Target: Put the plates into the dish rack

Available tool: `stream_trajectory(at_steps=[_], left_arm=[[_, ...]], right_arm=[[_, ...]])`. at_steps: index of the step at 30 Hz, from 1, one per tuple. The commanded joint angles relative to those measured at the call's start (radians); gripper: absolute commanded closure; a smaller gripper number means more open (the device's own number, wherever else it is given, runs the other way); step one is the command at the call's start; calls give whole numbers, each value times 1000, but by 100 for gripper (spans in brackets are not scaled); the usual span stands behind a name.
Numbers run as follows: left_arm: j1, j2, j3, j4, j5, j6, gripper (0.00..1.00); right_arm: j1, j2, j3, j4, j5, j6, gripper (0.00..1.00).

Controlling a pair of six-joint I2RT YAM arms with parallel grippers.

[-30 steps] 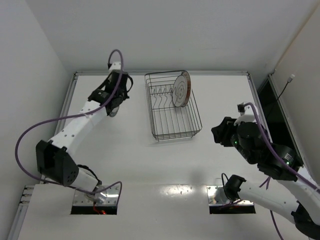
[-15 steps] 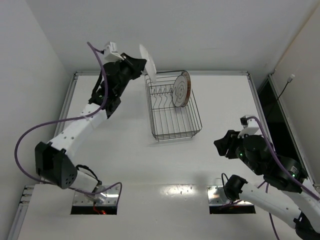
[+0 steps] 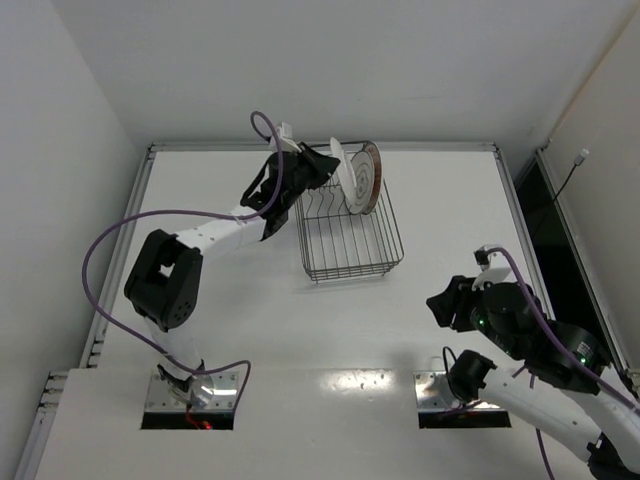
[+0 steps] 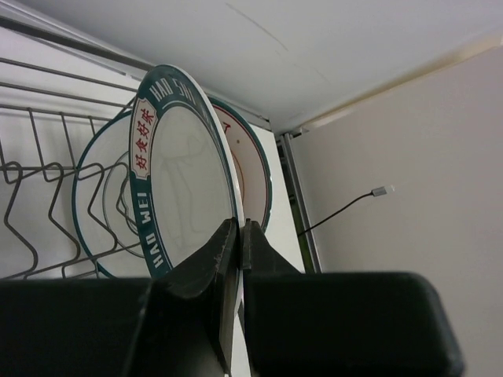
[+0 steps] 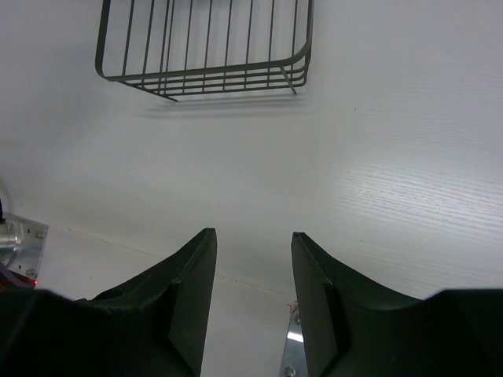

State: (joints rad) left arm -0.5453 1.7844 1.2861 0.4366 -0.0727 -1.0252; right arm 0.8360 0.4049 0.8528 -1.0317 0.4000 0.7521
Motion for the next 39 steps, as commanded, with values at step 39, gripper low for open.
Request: stream_trajectory(at_steps=[39], left_arm=[[-61, -72, 44, 154, -68, 111, 100]], right_arm=[[6, -87, -23, -33, -10, 0, 57]])
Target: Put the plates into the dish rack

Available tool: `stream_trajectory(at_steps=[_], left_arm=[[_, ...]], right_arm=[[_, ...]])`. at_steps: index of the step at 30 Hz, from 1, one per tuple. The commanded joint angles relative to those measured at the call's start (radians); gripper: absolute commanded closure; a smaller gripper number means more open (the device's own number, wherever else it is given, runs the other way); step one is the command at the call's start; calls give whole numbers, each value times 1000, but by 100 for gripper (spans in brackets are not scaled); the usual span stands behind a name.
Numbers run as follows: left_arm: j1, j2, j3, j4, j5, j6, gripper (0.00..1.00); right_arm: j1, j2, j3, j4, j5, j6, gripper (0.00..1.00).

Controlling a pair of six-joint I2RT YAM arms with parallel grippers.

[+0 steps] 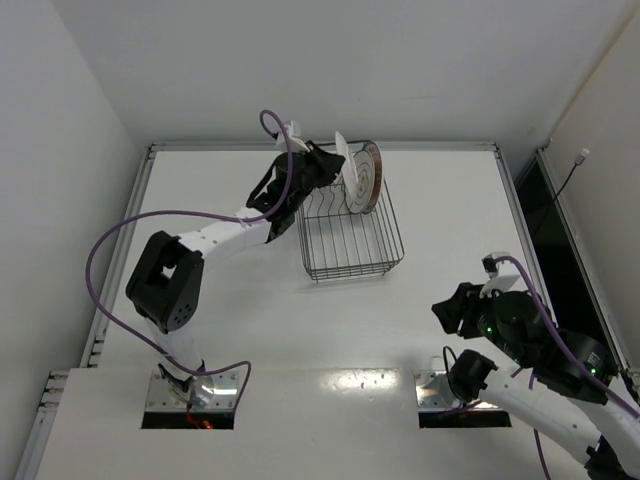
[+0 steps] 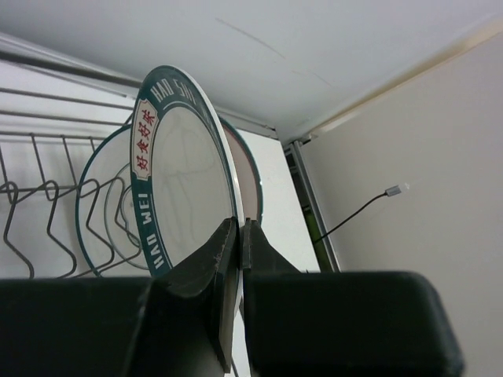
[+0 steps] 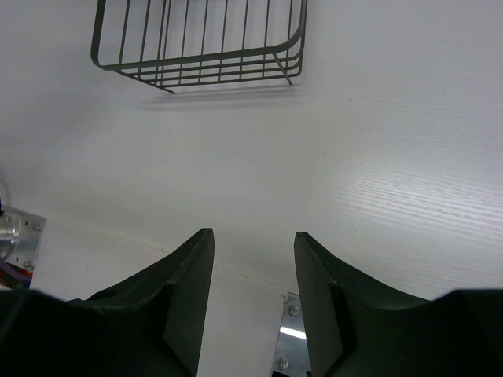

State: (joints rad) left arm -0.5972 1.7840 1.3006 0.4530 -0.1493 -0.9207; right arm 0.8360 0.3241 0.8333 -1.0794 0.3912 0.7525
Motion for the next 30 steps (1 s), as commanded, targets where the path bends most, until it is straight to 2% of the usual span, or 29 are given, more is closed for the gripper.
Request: stream_trajectory(at_steps=[1, 22, 30], left_arm=[[-9, -72, 29, 138, 8, 6, 100], [-9, -44, -33, 88, -30, 25, 100], [-9, 20, 5, 18, -1, 82, 100]], right_arm=[[6, -7, -3, 15, -2, -1, 57], [6, -7, -3, 15, -2, -1, 56], [6, -7, -3, 15, -2, -1, 56]])
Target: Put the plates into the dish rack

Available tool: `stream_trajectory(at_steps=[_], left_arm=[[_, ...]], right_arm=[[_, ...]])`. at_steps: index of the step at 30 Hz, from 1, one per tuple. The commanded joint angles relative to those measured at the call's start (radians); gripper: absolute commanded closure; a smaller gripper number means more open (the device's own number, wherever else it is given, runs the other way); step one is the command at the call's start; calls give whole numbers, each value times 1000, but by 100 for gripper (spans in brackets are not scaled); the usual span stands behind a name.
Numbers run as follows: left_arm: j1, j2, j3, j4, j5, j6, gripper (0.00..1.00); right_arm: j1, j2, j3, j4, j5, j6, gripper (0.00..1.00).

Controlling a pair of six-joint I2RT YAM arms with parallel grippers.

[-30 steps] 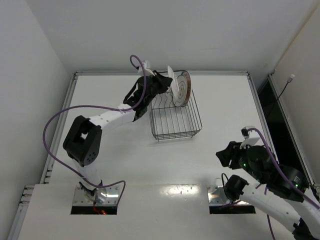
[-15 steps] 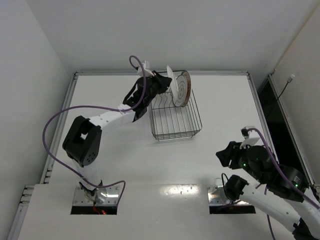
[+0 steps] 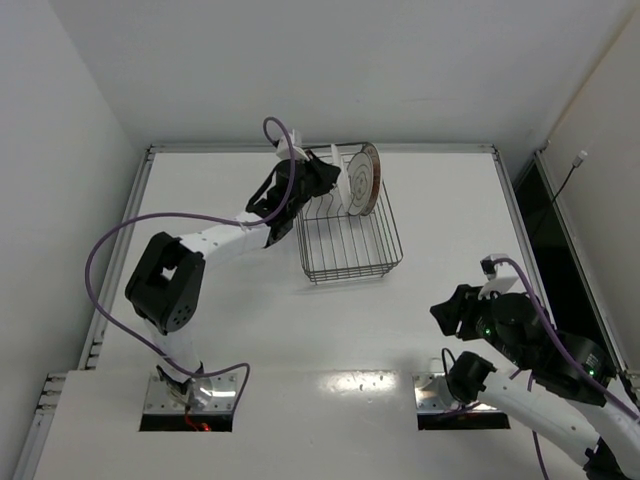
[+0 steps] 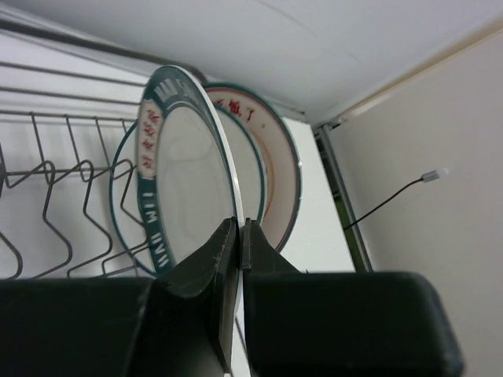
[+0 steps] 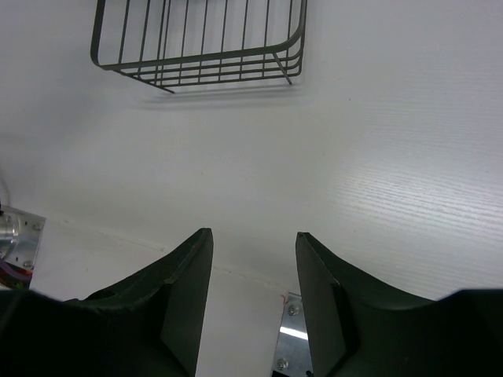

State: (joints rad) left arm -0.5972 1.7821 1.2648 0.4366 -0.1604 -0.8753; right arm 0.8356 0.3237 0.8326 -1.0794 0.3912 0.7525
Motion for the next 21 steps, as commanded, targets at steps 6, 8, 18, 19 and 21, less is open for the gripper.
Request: stream_trajectory(at_steps=[6, 8, 18, 19, 21], left_arm=[[-29, 68, 163, -100, -16, 76, 100], [-38, 101, 205, -169, -43, 99, 100], [-104, 152, 386, -423, -162, 133, 56], [-104, 152, 386, -433, -174, 145, 36], [-104, 140, 386, -434, -174, 164, 29]], right_arm=[[7, -6, -3, 15, -2, -1, 56], [7, -6, -3, 6, -11, -1, 56], [7, -46, 68, -57, -11, 53, 53], [7, -46, 68, -68, -11, 53, 53], [7, -46, 95, -79, -11, 53, 52]])
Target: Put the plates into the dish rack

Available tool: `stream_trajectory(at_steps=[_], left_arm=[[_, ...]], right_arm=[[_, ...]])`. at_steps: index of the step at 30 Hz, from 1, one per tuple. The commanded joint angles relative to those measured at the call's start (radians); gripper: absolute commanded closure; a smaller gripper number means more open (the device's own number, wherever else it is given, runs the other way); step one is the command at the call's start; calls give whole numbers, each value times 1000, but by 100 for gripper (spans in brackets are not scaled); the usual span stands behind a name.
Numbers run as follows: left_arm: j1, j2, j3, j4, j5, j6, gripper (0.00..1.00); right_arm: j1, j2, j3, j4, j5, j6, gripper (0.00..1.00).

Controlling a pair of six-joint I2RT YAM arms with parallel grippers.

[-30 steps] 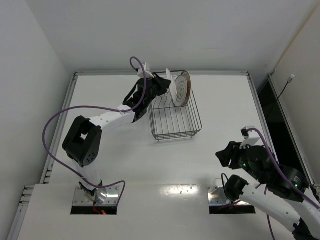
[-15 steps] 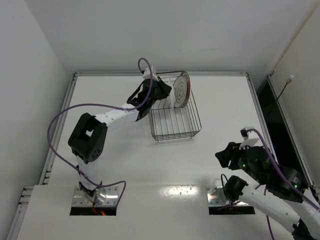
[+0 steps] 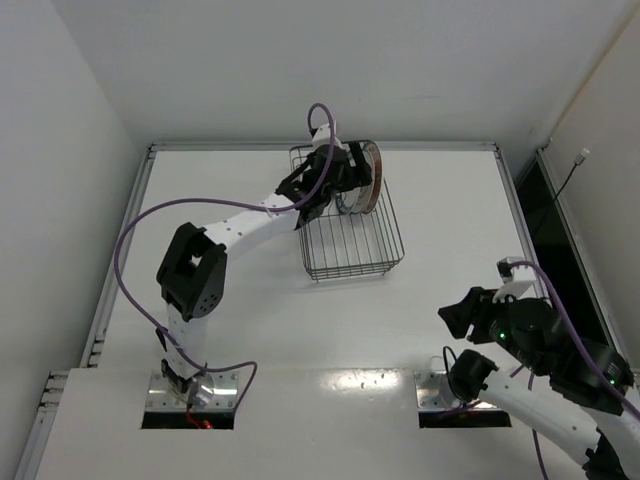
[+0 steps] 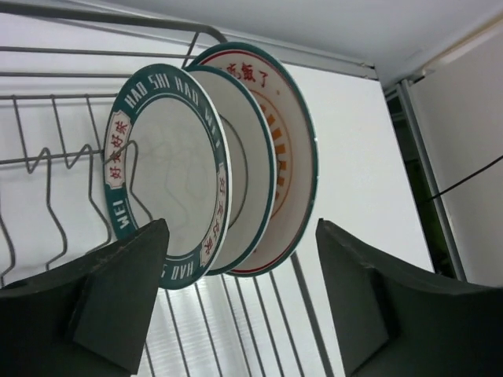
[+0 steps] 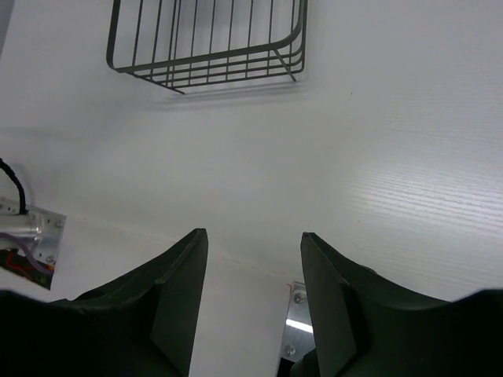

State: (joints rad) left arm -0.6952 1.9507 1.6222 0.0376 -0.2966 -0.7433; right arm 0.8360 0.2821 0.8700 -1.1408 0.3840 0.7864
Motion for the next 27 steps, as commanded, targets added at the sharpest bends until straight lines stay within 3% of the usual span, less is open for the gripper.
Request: stream_trajectory(at_steps=[1, 6, 8, 9, 10, 11, 16, 20, 24, 27], left_arm=[[-6, -29, 16, -48, -47, 32, 27], [-17, -171, -68, -80, -65, 51, 8], [-44, -261, -120, -91, -47, 90, 0], [-53, -294, -140, -106, -47, 108, 0], [-62, -324, -184, -119, -47, 139, 0], [-81, -357, -211, -130, -17, 160, 0], [-185, -624, -471, -145, -111, 266, 0], [-289, -862, -701, -198, -306, 334, 0], [-290, -1073, -837, -254, -465, 357, 0], [-302, -1156, -922, -292, -561, 291, 0]], right_arm=[[6, -4, 58, -17, -4, 28, 52], [-3, 5, 80, -27, -4, 28, 46], [-3, 14, 80, -27, 9, 37, 32], [-3, 31, 80, -27, 9, 37, 23], [-3, 41, 80, -27, 9, 37, 7], [-3, 52, 80, 1, -13, 12, 0], [-3, 77, 69, 119, -62, -27, 0], [-3, 77, 46, 202, -71, -36, 0], [-3, 77, -9, 280, -100, -36, 0], [-3, 77, -40, 325, -148, -76, 0]])
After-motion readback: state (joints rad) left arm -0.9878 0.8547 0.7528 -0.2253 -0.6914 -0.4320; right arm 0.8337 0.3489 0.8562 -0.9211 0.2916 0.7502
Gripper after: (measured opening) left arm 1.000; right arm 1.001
